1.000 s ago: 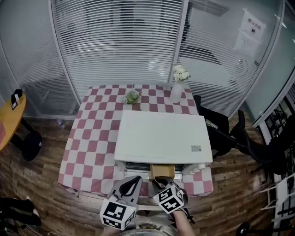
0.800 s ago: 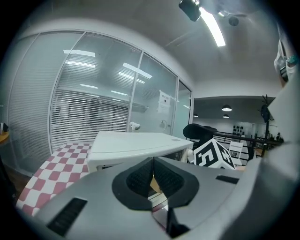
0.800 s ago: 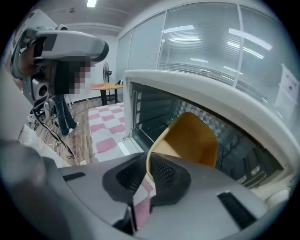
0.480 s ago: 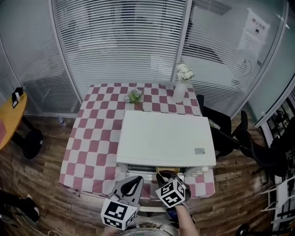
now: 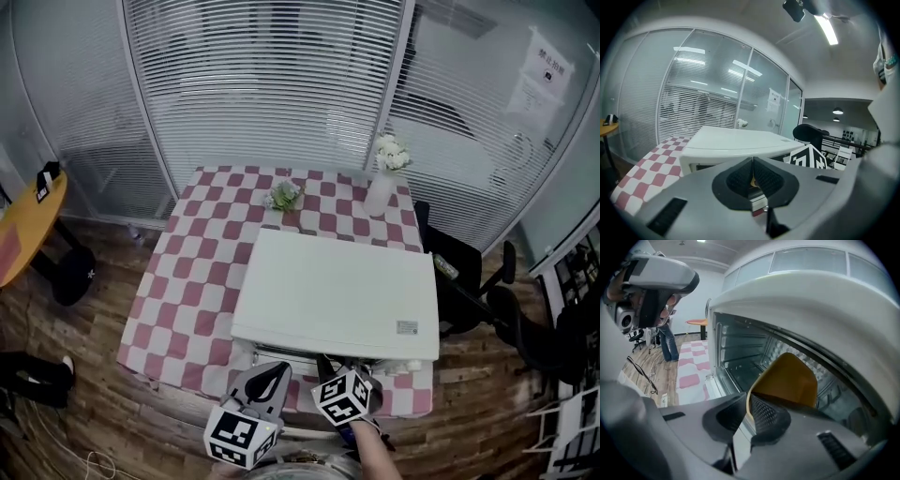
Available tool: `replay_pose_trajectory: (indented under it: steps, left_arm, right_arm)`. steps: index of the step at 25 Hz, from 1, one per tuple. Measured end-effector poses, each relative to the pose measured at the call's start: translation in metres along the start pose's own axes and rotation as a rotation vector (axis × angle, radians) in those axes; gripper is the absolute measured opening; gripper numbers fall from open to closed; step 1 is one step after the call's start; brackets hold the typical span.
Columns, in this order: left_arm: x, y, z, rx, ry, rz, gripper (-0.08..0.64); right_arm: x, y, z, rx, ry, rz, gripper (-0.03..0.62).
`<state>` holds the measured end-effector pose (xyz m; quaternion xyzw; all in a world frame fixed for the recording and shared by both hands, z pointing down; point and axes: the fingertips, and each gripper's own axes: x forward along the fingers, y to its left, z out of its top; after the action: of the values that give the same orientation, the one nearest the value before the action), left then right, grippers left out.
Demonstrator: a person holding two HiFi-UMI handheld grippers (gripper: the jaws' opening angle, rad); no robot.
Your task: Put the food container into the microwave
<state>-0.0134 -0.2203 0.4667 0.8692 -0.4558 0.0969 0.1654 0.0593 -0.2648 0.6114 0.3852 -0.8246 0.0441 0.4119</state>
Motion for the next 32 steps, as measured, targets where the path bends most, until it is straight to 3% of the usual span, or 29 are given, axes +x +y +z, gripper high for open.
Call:
replay_pose_trajectory:
  steps: [15,24,32]
  left_arm:
    - [0.004,0.004,-0.006,-0.02,0.021,0.02,0.014]
    - [-0.001,0.006,-0.011,-0.025,0.028,0.012,0.014]
    - [-0.001,0.001,-0.013,-0.007,0.034,-0.004,0.014]
  right_arm:
    - [0.017,-0.005,-0.002,-0.048,-0.051,-0.075,0.029]
    - [0.015,-0.01,0.003,-0.007,-0.084,-0.082,0.107]
    - [-0.001,-0.01,0.009,0.047,-0.135,-0.068,0.123]
